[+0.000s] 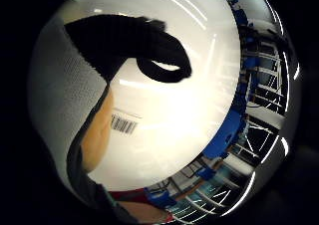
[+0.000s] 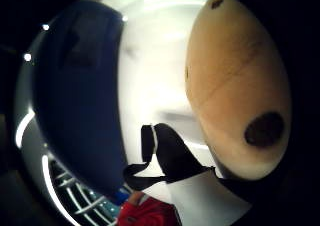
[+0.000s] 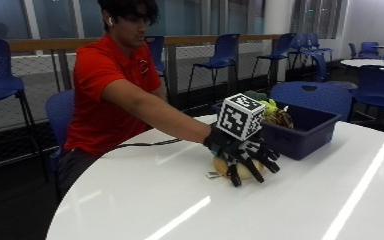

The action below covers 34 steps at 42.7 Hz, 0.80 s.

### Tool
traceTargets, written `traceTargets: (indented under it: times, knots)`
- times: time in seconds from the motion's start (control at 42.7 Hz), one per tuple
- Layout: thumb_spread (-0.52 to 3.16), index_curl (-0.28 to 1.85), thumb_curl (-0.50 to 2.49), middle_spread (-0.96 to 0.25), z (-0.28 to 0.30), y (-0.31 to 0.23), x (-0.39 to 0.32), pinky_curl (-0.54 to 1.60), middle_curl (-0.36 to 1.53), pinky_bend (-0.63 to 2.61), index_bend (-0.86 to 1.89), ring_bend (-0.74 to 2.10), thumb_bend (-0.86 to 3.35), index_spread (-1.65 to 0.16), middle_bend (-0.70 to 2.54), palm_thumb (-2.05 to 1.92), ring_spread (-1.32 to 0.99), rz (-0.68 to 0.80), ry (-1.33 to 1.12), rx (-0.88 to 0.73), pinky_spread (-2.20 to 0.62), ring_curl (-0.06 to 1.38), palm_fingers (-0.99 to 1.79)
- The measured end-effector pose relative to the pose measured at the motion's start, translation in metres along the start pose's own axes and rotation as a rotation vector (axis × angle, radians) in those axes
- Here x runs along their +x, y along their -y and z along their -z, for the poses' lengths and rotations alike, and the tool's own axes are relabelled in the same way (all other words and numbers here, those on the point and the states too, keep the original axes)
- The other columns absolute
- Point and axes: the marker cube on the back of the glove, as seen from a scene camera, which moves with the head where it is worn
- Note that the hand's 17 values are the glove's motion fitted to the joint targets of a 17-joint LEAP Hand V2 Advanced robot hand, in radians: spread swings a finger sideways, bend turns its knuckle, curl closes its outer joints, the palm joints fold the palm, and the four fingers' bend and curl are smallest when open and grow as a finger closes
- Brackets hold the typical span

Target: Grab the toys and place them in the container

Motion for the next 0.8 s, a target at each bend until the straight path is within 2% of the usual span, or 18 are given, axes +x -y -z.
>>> traceTargets:
  times: [0.187, 0.234, 0.258, 0.492, 0.656, 0.796]
  knots:
    - [1.11, 0.16, 0.27, -0.09, -0.001, -0.002, 0.001, 0.41, 0.22, 1.12, 0.14, 0.55, 0.0, -0.39, 0.18, 0.06, -0.08, -0.009, -0.009, -0.02, 0.05, 0.36, 0.12]
    - [1.12, 0.15, 0.28, -0.09, -0.001, -0.003, 0.002, 0.41, 0.22, 1.14, 0.12, 0.56, -0.01, -0.39, 0.17, 0.06, -0.09, -0.012, -0.009, -0.018, 0.05, 0.36, 0.06]
    - [1.15, 0.19, 0.29, -0.11, -0.001, -0.003, 0.002, 0.38, 0.25, 1.04, 0.22, 0.6, 0.01, -0.4, 0.26, 0.09, -0.12, -0.014, -0.009, -0.015, 0.04, 0.38, 0.22]
    - [1.31, 0.23, 0.34, -0.22, 0.001, -0.005, -0.003, 0.34, 0.3, 0.96, 0.23, 0.68, 0.07, -0.42, 0.36, 0.22, -0.28, -0.021, -0.04, 0.036, -0.2, 0.39, 0.52]
    - [1.36, 0.23, 0.41, -0.29, 0.0, -0.005, -0.011, 0.36, 0.33, 1.0, 0.16, 0.78, 0.15, -0.42, 0.4, 0.38, -0.37, -0.005, -0.078, 0.144, -0.34, 0.42, 0.72]
    - [1.22, 0.26, 0.51, -0.35, 0.0, -0.007, -0.017, 0.38, 0.37, 1.02, 0.23, 0.8, 0.19, -0.41, 0.46, 0.53, -0.46, 0.026, -0.101, 0.253, -0.38, 0.43, 0.9]
